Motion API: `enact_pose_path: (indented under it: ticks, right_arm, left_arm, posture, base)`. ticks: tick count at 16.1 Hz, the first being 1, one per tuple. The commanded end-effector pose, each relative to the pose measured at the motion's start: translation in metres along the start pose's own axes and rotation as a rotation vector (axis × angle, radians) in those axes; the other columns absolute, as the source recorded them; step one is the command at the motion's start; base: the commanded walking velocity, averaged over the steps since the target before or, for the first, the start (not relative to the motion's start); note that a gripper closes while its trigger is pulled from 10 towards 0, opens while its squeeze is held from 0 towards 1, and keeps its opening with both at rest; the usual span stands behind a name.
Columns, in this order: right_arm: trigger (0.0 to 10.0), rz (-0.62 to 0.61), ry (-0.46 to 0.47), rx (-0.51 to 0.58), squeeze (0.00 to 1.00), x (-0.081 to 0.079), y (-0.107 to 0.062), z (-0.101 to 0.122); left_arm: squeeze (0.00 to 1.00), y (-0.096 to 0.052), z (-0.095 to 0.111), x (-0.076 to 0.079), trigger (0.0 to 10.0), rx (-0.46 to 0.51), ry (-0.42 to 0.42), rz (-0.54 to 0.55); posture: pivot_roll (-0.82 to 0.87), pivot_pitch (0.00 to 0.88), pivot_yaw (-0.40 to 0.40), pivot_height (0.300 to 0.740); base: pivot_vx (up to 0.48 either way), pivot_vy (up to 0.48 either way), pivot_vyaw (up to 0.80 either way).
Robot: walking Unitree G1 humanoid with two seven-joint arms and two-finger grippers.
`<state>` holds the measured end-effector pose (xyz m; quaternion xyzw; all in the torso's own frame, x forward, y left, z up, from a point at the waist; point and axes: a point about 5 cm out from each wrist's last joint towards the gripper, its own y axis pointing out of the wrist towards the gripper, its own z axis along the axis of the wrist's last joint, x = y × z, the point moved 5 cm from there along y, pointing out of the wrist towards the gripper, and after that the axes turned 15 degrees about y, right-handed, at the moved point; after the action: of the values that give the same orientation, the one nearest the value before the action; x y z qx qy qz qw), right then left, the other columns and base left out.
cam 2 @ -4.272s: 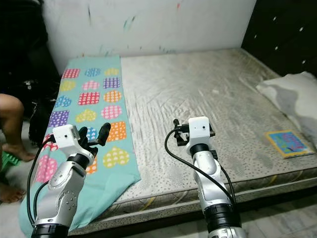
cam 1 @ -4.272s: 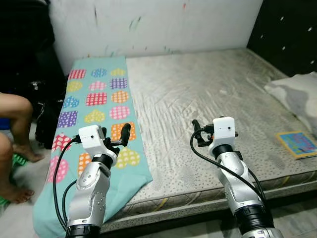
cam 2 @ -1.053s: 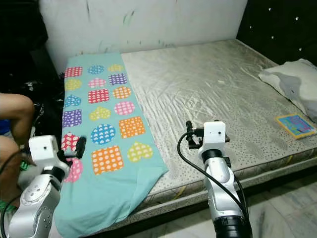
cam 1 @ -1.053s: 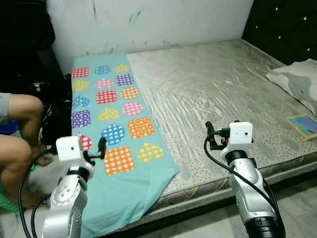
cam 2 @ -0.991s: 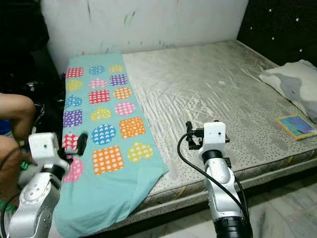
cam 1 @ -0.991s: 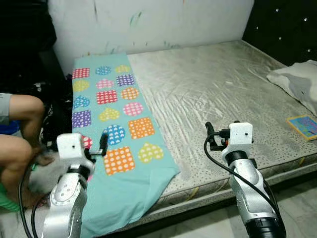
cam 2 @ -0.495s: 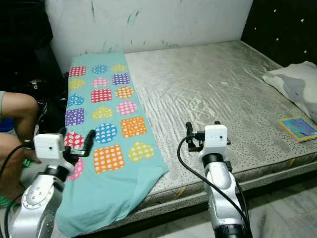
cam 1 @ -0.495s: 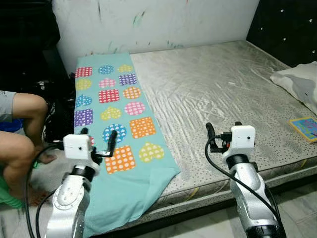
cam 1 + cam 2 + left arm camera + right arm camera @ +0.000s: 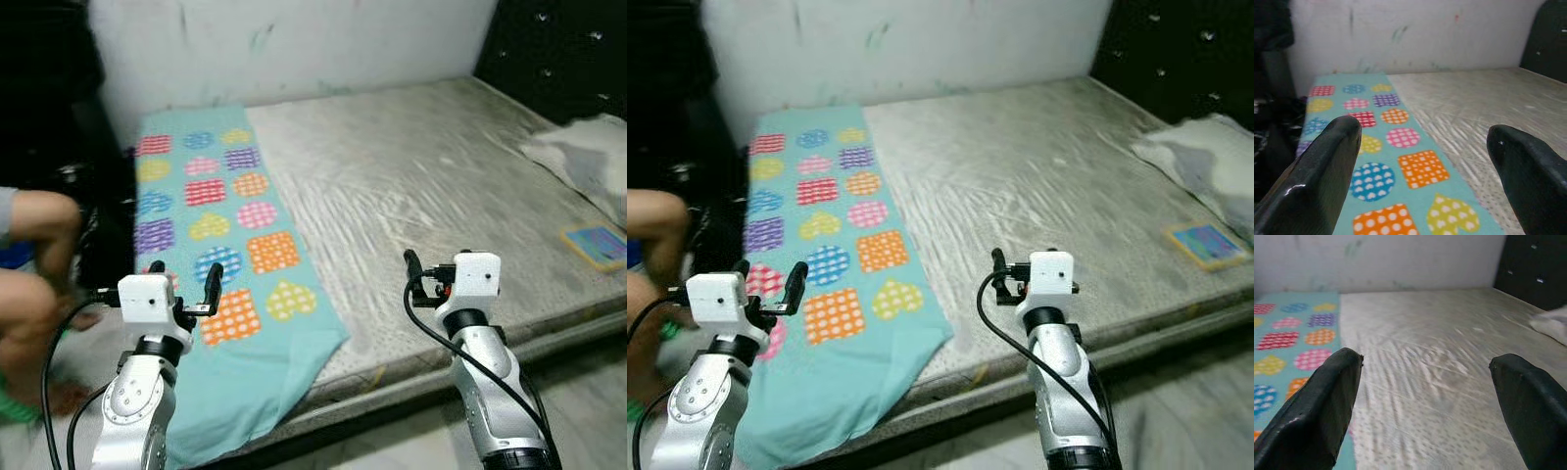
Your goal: Clean up the room
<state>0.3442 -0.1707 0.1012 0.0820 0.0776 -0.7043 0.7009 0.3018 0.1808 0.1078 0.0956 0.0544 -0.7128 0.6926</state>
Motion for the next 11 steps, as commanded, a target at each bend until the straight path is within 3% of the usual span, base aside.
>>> enact_pose_path:
  ticks: [1,6,11]
  right_arm:
    - [10.0,-0.004,-0.007,-0.006,0.0,0.0005,0.001,0.0004]
    - [10.0,0.0,-0.019,-0.004,0.0,0.0026,-0.0002,0.0027]
    - [10.0,0.034,-0.016,-0.014,0.0,-0.0042,0.0015,0.0019]
  left_arm:
    - [0.0,0.0016,-0.003,0.0025,10.0,-0.017,0.0,-0.014]
    - [0.0,0.0076,0.001,0.0012,10.0,-0.012,-0.019,0.014]
    - [0.0,0.0092,-0.0028,0.0022,10.0,-0.035,-0.042,0.017]
  posture:
    - [-0.08,0.022,0.018,0.74]
    - [-0.1,0.029,0.017,0.74]
    - [-0.1,0.036,0.012,0.74]
  base:
    - [0.0,0.0,-0.8]
    - [0.0,0.0,-0.77]
    - [0.0,0.0,0.0]
